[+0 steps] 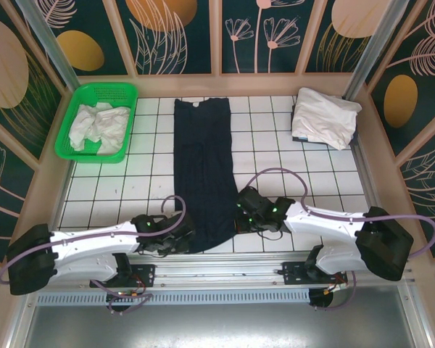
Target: Fold and stack the t-shirts
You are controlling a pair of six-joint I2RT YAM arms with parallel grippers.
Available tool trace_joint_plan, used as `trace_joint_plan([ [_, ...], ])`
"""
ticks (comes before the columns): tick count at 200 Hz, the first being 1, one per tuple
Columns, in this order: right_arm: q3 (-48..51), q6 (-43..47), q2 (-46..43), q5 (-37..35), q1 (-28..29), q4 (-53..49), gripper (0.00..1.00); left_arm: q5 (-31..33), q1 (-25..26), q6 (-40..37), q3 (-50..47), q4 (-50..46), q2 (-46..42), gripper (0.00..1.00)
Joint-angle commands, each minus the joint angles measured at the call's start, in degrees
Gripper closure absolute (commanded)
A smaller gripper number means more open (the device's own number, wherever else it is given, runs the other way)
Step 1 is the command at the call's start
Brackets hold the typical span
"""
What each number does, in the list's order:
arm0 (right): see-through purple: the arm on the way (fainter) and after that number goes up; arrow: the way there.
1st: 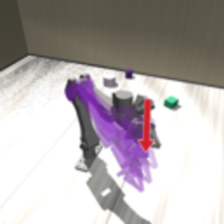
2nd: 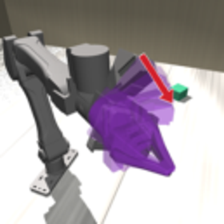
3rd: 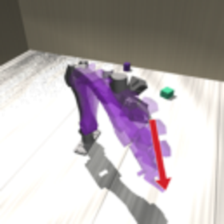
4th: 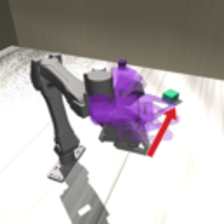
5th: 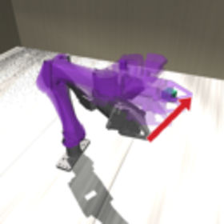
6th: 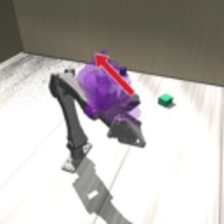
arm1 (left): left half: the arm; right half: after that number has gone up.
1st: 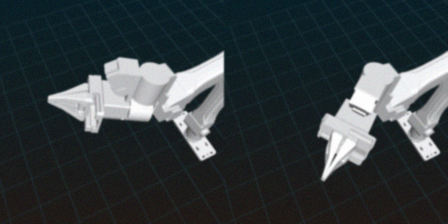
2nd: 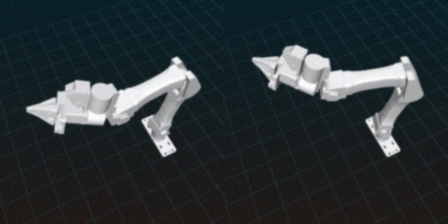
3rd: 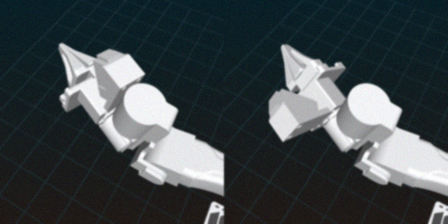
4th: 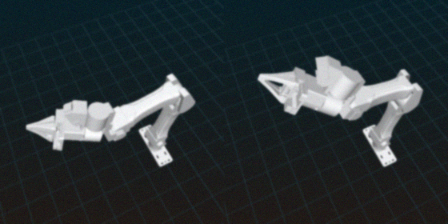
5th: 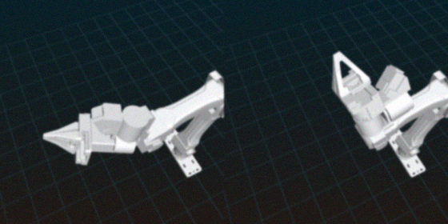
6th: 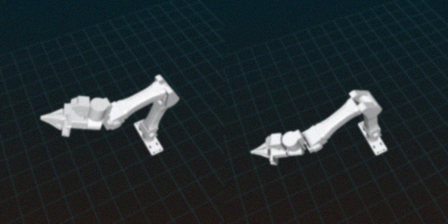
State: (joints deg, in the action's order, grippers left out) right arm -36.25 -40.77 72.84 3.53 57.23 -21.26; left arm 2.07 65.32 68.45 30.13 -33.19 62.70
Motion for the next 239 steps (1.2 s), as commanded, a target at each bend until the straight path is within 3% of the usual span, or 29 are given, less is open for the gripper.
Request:
trace_joint_plan([
  [1,-4.0,1.4,-2.1,-0.9,-0.6,-1.6,1.0,8.5,-0.1,-0.2,5.3,-3.7,-5.9,1.0],
  [30,-9.8,2.3,-2.3,-2.5,-3.0,-4.3,1.0,13.7,-3.7,-3.0,8.6,-3.1,-8.0,1.0],
  [76,-18.4,9.3,2.6,-1.9,-12.6,-1.0,1.0,20.4,-14.1,-12.4,16.4,1.0,-0.7,1.0],
  [120,-27.8,16.6,17.3,1.8,-20.0,3.8,1.0,19.7,-24.9,-20.3,23.0,6.9,11.0,1.0],
  [165,-39.8,20.9,32.9,5.9,-24.2,3.3,1.0,13.1,-34.5,-27.6,29.3,12.8,23.6,1.0],
  [239,-53.6,23.2,45.9,11.3,-30.0,-1.1,1.0,5.2,-41.8,-35.1,40.6,14.5,38.9,1.0],
])
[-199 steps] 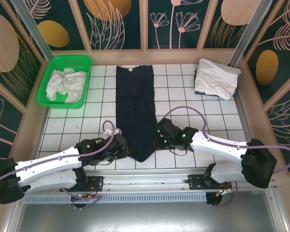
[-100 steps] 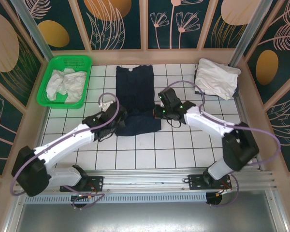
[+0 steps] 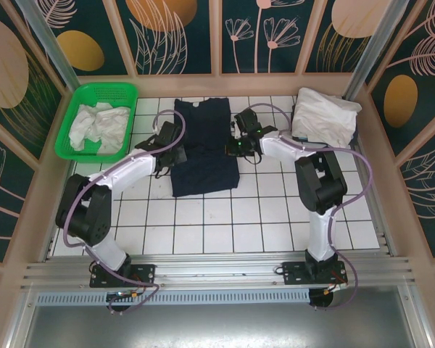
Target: Fold and stack the t-shirts
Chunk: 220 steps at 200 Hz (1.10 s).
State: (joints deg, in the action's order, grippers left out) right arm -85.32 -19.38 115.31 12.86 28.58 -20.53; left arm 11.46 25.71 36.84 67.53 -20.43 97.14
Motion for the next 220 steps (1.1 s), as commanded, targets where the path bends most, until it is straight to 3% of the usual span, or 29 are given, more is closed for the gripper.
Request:
trace_joint_plan([
  [1,-4.6,1.9,3.5,2.0,-1.4,-1.9,1.0,-4.4,-2.3,-3.7,3.3,1.8,4.6,1.0],
  [51,-8.5,1.1,8.9,4.4,-2.9,-0.1,1.0,-7.7,-5.2,-5.4,7.8,1.8,12.3,1.0],
  [99,-14.2,2.2,11.2,3.5,-4.4,-2.4,0.94,-8.6,-7.0,-7.6,14.5,0.3,16.6,0.87],
  [116,-16.0,2.7,11.3,2.8,-4.9,-3.7,0.87,-8.8,-7.3,-8.4,17.9,-1.1,18.1,0.85],
  [130,-16.6,3.1,10.8,1.2,-5.0,-4.3,0.75,-9.2,-7.5,-9.1,20.4,-2.1,19.2,0.78],
  [144,-16.3,3.6,9.6,0.0,-4.9,-4.3,0.73,-8.7,-7.7,-9.7,22.6,-3.4,20.0,0.71],
  [184,-7.7,3.8,2.3,-2.1,-3.3,1.8,0.69,-5.7,-7.8,-10.3,24.9,-5.7,18.8,0.67],
  [220,5.2,3.1,-3.9,-0.4,0.3,12.5,0.69,-10.5,-7.8,-8.7,14.5,0.0,11.7,0.64],
])
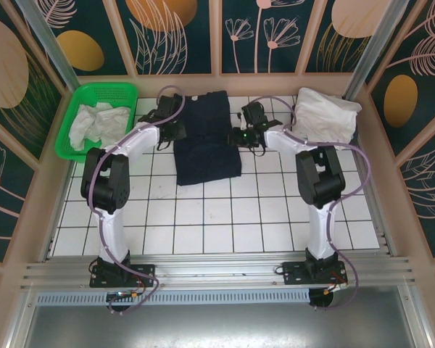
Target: Fold and stack the t-shirts
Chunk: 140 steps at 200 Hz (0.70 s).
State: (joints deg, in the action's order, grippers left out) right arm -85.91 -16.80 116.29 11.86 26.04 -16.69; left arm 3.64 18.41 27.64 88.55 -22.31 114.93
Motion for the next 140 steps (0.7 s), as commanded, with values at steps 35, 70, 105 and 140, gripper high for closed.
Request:
trace_joint_plan([
  [35,3.4,0.3,0.0,4.3,2.2,10.5,0.71,-10.7,0.7,4.0,-20.3,11.9,-12.5,0.62],
  [70,-11.5,2.4,10.2,4.8,0.3,5.3,0.75,-10.0,5.7,3.0,-26.6,12.8,-13.6,0.61],
  [105,-23.3,4.0,17.9,2.2,-1.2,2.0,0.75,-8.2,6.5,4.0,-32.5,14.2,-14.0,0.59],
  [140,-35.3,5.2,23.2,2.9,-3.0,-2.7,0.77,-6.8,6.5,3.3,-31.7,11.6,-13.9,0.59],
])
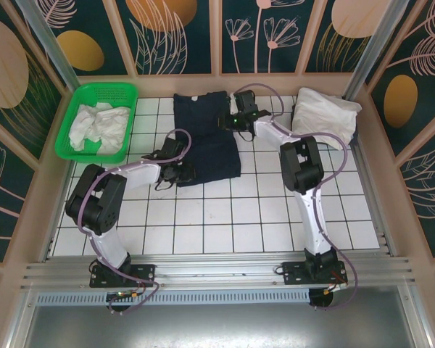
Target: Fold and stack the t-shirts
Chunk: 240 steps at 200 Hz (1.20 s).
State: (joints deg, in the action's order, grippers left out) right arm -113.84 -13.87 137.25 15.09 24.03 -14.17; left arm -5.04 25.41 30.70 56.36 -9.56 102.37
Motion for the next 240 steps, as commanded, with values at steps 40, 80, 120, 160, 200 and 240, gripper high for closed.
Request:
trace_joint_plan([
  [40,7.4,3.7,-9.1,-4.8,1.0,0.1,0.75,5.7,-0.4,-1.0,4.1,-3.2,-1.2,0.56],
  [80,28.7,-3.4,-16.7,2.4,3.2,16.6,0.79,11.3,-0.6,-0.9,22.6,-10.0,12.1,0.5],
  [120,41.6,-7.9,-21.3,2.4,4.5,22.6,0.81,9.6,-3.0,-2.8,40.6,-12.0,26.6,0.53],
  [160,55.2,-9.4,-27.5,2.0,6.5,24.0,0.81,8.6,-4.6,-3.9,49.8,-13.0,34.5,0.54],
  [200,62.1,-8.6,-37.1,-0.8,6.7,19.4,0.75,8.4,-4.9,-5.3,51.2,-13.7,33.0,0.51],
  [240,66.3,-7.9,-42.8,-2.1,6.7,17.0,0.68,6.6,-4.7,-5.0,41.6,-10.8,21.1,0.45],
])
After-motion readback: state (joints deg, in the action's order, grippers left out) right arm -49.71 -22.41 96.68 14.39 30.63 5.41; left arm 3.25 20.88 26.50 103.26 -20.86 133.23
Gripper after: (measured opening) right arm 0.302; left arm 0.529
